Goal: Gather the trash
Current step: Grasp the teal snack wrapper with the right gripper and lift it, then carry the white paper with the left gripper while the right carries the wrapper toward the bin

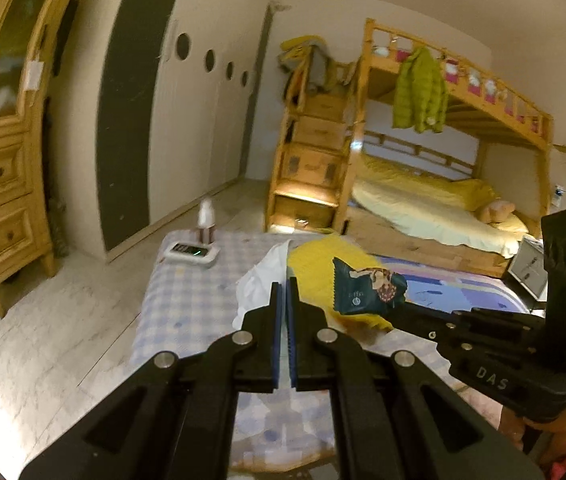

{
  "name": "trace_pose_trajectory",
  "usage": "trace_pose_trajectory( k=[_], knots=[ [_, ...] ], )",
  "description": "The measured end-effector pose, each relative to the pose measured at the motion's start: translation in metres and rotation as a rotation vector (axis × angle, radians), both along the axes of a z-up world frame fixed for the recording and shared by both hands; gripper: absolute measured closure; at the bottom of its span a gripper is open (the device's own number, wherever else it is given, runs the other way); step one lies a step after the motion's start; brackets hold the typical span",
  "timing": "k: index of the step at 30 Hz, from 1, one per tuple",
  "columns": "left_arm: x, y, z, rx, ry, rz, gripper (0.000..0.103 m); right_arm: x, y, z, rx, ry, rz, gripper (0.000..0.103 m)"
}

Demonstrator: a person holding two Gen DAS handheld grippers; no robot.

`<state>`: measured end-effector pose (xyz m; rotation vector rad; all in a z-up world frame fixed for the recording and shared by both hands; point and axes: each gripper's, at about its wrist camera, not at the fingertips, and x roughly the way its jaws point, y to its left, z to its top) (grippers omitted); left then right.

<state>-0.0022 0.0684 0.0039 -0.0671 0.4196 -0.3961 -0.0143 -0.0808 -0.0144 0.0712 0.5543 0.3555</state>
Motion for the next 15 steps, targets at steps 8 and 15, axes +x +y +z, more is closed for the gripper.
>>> trace_pose_trajectory(
  k=[8,15],
  knots=[
    [0.009,-0.063,0.007,0.003,-0.020,-0.128,0.102,-0.015,-0.058,0.016,0.056,-0.024,-0.077,0.099],
    [0.022,-0.088,-0.001,0.011,0.005,-0.158,0.102,-0.025,-0.097,0.021,0.057,-0.068,-0.172,0.099]
  ],
)
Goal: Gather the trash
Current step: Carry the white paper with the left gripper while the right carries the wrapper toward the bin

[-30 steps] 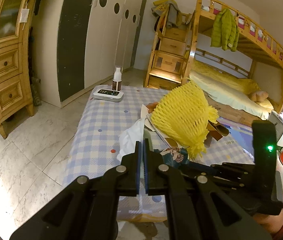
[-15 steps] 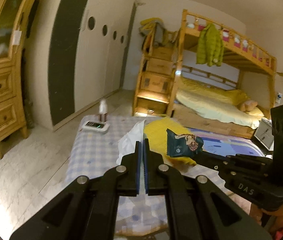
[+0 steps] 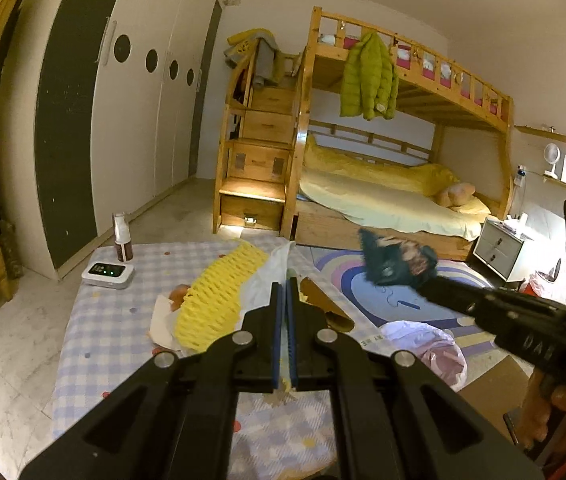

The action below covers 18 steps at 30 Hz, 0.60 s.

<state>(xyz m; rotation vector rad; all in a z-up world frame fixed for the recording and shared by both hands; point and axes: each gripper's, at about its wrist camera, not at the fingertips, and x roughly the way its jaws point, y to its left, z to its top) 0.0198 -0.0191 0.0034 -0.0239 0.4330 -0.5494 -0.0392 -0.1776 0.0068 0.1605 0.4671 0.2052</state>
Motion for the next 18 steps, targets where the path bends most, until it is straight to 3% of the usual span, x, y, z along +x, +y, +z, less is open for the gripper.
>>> trace_pose_trajectory(
  k=[5,15,18],
  knots=[
    [0.004,-0.003,-0.003,0.010,0.010,-0.001,0.102,0.005,-0.014,-0.005,-0.016,0.022,-0.046,0.099],
    [0.001,-0.024,0.053,0.002,-0.131,-0.075,0.102,-0.005,-0.051,-0.004,-0.029,0.019,-0.141,0.099],
    [0.011,-0.032,0.043,0.025,-0.078,-0.074,0.102,-0.006,-0.058,-0.009,-0.012,0.040,-0.145,0.099]
  ],
)
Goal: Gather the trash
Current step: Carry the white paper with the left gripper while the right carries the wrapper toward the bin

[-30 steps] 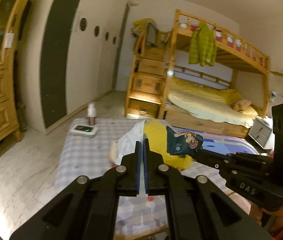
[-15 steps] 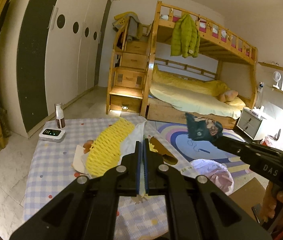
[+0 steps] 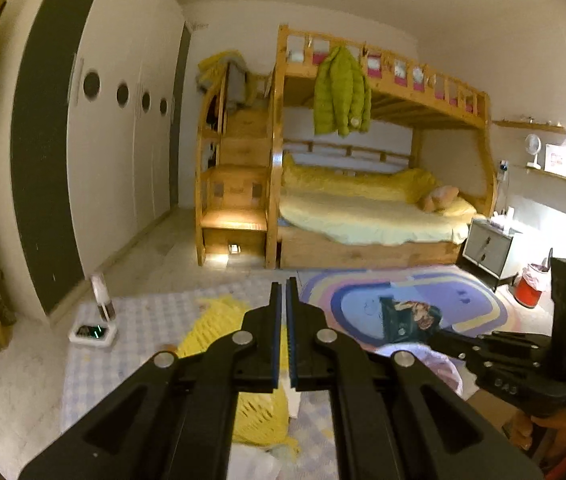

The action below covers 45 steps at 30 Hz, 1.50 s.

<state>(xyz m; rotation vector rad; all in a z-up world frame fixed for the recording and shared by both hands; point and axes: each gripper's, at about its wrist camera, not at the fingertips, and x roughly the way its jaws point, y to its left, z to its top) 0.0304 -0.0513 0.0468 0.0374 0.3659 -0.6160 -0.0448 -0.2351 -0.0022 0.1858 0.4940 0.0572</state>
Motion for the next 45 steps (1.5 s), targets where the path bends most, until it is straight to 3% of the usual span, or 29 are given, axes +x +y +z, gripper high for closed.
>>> trace_pose_trajectory(
  k=[3,5,7,9,11,13,16,22,28,31,32,34,37,41,45],
  knots=[
    [0.003,0.010,-0.033,0.027,0.097,0.027,0.101,-0.002,0.002,-0.006,-0.010,0.012,0.018,0.099],
    [0.000,0.019,-0.054,0.048,0.151,0.055,0.091,0.000,0.004,-0.009,-0.023,0.023,0.026,0.099],
    [-0.006,0.030,-0.076,0.052,0.205,0.094,0.054,0.004,0.005,-0.012,-0.016,0.031,0.034,0.099],
    [-0.012,0.036,-0.090,0.044,0.235,0.125,0.041,0.007,0.007,-0.012,-0.014,0.036,0.040,0.099],
    [-0.018,0.035,-0.099,0.059,0.250,0.132,0.039,0.010,0.011,-0.014,-0.013,0.041,0.049,0.099],
    [-0.026,0.032,-0.108,0.079,0.246,0.142,0.026,0.011,0.016,-0.016,-0.011,0.045,0.058,0.099],
    [-0.035,0.021,-0.120,0.134,0.232,0.144,0.022,0.009,0.023,-0.016,-0.015,0.048,0.069,0.099],
    [-0.030,0.010,-0.149,0.241,0.244,0.179,0.024,0.004,0.029,-0.019,-0.019,0.061,0.073,0.099],
    [-0.018,0.011,-0.169,0.305,0.292,0.203,0.054,0.007,0.029,-0.020,-0.016,0.074,0.074,0.099],
    [-0.015,0.014,-0.172,0.310,0.292,0.197,0.063,0.008,0.030,-0.020,-0.015,0.077,0.077,0.099],
    [-0.015,0.015,-0.171,0.309,0.290,0.196,0.066,0.008,0.031,-0.020,-0.017,0.077,0.078,0.099],
    [-0.015,0.020,-0.168,0.298,0.290,0.194,0.086,0.007,0.033,-0.021,-0.019,0.078,0.080,0.099],
    [-0.014,0.036,-0.156,0.239,0.283,0.213,0.099,0.007,0.033,-0.020,-0.024,0.076,0.077,0.099],
    [-0.011,0.055,-0.137,0.140,0.289,0.219,0.100,0.007,0.033,-0.022,-0.020,0.076,0.078,0.099],
    [-0.013,0.060,-0.128,0.103,0.292,0.212,0.100,0.011,0.041,-0.020,-0.029,0.071,0.102,0.099]
  ],
)
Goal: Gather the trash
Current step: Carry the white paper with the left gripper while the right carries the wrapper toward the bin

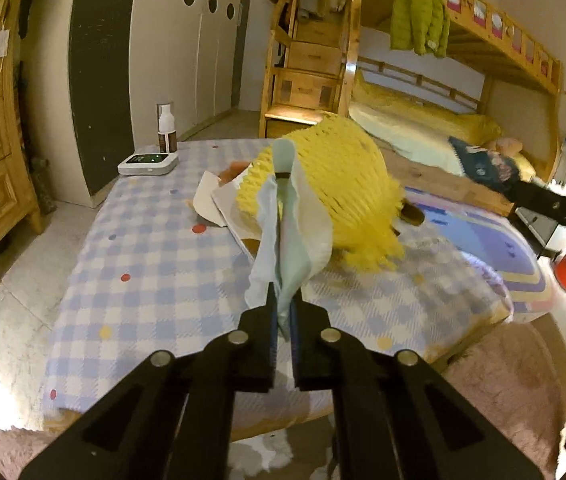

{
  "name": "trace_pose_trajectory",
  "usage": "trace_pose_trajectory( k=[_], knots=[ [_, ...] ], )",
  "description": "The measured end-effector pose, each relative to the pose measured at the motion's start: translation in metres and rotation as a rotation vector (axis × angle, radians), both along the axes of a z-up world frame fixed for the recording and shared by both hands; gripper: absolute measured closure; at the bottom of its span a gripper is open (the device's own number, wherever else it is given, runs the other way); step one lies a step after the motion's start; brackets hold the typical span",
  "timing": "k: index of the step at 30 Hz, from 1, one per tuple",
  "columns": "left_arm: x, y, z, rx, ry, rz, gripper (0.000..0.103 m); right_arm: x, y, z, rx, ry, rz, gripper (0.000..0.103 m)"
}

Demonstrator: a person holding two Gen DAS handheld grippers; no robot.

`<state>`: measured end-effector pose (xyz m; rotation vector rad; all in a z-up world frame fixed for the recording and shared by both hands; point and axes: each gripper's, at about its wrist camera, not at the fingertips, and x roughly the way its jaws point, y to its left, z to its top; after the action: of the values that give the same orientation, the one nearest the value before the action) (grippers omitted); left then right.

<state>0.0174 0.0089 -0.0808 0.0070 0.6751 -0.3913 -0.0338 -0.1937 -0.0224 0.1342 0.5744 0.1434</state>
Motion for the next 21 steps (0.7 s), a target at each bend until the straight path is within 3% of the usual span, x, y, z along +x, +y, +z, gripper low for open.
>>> trace_pose_trajectory(
  k=[6,10,15,21],
  knots=[
    [-0.001,0.007,0.010,-0.002,-0.023,0.024,0.100,0.008,0.017,0.009,-0.035,-0.031,0.033,0.099],
    [-0.004,0.010,0.032,-0.003,-0.076,0.009,0.100,0.006,0.015,0.012,-0.061,-0.044,0.016,0.099],
    [-0.011,-0.012,0.068,-0.032,-0.154,-0.075,0.100,-0.003,-0.009,0.013,-0.055,-0.046,-0.042,0.099],
    [-0.007,-0.083,0.078,-0.058,-0.157,-0.237,0.100,-0.017,-0.049,0.011,-0.063,-0.041,-0.148,0.099]
  ],
)
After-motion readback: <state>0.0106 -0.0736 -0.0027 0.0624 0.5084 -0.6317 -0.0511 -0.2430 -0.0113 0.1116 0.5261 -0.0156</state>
